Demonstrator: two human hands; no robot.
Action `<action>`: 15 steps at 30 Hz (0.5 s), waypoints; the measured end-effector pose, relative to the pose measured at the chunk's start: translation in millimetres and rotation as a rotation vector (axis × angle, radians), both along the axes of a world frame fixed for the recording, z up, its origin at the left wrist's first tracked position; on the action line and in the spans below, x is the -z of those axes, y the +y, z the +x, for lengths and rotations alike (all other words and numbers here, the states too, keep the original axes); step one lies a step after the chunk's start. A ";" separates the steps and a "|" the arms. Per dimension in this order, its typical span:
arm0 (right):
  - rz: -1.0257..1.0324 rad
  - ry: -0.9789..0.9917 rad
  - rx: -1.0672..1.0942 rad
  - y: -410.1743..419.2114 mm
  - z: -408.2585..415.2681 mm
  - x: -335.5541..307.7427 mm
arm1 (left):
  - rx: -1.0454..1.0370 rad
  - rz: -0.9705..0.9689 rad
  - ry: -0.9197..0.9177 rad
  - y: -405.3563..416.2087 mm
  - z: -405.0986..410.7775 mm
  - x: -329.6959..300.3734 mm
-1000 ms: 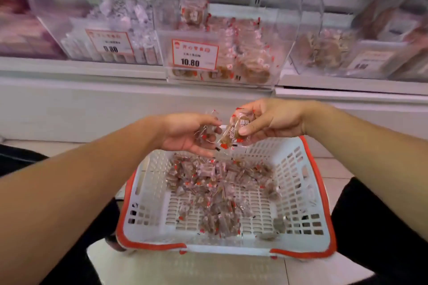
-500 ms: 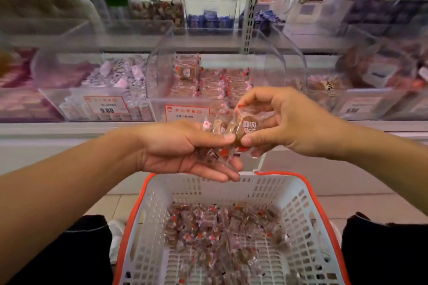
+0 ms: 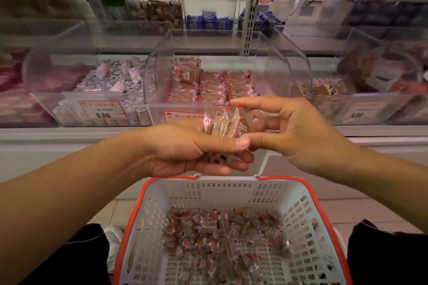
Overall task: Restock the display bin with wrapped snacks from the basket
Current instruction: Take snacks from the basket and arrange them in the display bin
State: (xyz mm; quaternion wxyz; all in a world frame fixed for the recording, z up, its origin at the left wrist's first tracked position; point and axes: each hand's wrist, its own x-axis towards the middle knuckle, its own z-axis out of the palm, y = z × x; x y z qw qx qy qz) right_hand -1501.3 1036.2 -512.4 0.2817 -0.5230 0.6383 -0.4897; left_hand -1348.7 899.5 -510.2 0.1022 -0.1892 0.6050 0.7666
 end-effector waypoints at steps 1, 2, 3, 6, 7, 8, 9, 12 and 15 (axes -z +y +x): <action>0.004 0.095 -0.012 -0.4 3.5 2.4 | -0.009 -0.022 -0.007 0.4 0.2 0.2; 0.013 0.157 -0.036 -1.3 6.8 4.5 | -0.011 -0.042 -0.012 0.7 0.4 0.2; 0.021 0.205 -0.057 -2.4 9.4 5.7 | -0.011 -0.067 -0.016 0.8 0.8 0.1; 0.027 0.235 -0.098 -5.5 11.5 2.4 | 0.022 -0.190 -0.027 -0.8 2.6 -3.5; 0.038 0.195 -0.129 -6.2 11.1 -0.8 | 0.064 -0.250 -0.028 -1.9 3.6 -6.3; 0.050 0.165 -0.164 -7.1 10.8 -4.7 | 0.109 -0.306 -0.031 -3.2 4.7 -10.3; 0.060 0.151 -0.197 -8.4 10.3 -9.6 | 0.144 -0.351 -0.035 -5.0 6.1 -14.5; 0.093 0.172 -0.260 -15.8 9.0 -27.0 | 0.148 -0.408 -0.033 -12.0 9.4 -25.3; 0.142 0.175 -0.344 -26.6 8.3 -44.3 | 0.066 -0.403 0.010 -21.1 14.2 -34.8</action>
